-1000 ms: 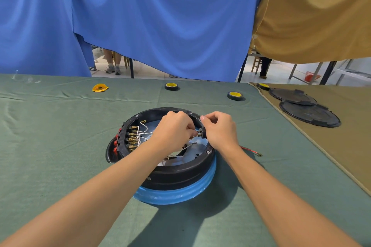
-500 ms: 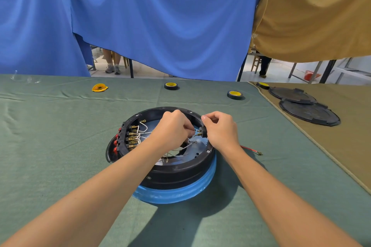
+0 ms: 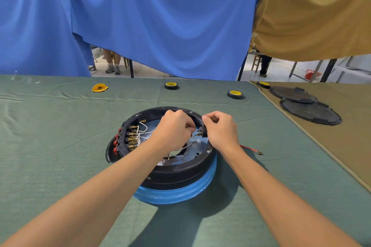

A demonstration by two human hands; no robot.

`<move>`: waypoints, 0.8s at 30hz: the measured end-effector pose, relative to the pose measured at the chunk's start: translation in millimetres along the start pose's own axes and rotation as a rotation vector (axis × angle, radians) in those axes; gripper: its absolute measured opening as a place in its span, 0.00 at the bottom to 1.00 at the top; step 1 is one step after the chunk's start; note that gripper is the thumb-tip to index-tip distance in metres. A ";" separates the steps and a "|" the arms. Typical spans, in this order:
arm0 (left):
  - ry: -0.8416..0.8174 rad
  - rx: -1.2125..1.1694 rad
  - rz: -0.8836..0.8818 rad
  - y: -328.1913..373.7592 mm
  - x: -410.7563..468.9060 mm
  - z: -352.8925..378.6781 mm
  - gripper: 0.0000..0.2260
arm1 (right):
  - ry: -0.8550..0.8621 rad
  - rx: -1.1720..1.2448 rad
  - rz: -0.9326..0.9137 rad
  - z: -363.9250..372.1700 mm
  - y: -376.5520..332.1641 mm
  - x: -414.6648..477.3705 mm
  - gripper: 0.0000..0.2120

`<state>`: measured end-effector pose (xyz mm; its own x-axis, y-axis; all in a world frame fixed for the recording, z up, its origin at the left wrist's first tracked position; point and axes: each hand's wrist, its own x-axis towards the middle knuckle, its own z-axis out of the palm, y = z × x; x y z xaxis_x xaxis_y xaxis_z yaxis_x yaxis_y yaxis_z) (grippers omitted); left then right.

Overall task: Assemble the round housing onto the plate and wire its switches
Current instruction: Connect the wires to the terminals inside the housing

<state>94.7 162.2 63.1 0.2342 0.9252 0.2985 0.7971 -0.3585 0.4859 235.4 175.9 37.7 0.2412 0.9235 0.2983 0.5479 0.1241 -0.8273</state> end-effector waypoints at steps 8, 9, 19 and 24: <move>-0.033 0.024 0.017 3.0 -1.1 -0.7 0.09 | 0.013 0.000 0.002 2.4 -0.8 0.5 0.07; -0.038 0.030 0.019 3.4 -1.4 -1.0 0.09 | 0.015 0.001 0.002 2.6 -1.0 0.7 0.07; -0.021 0.154 0.011 8.0 0.0 3.7 0.10 | 0.035 0.016 0.019 2.0 -5.9 -3.1 0.07; 0.019 0.238 0.011 7.7 0.2 5.1 0.10 | 0.035 0.012 0.008 2.0 -10.0 -4.1 0.07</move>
<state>103.6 160.3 62.7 0.2348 0.9182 0.3190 0.9038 -0.3270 0.2761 227.4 171.6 43.8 0.2736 0.9113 0.3076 0.5361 0.1210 -0.8354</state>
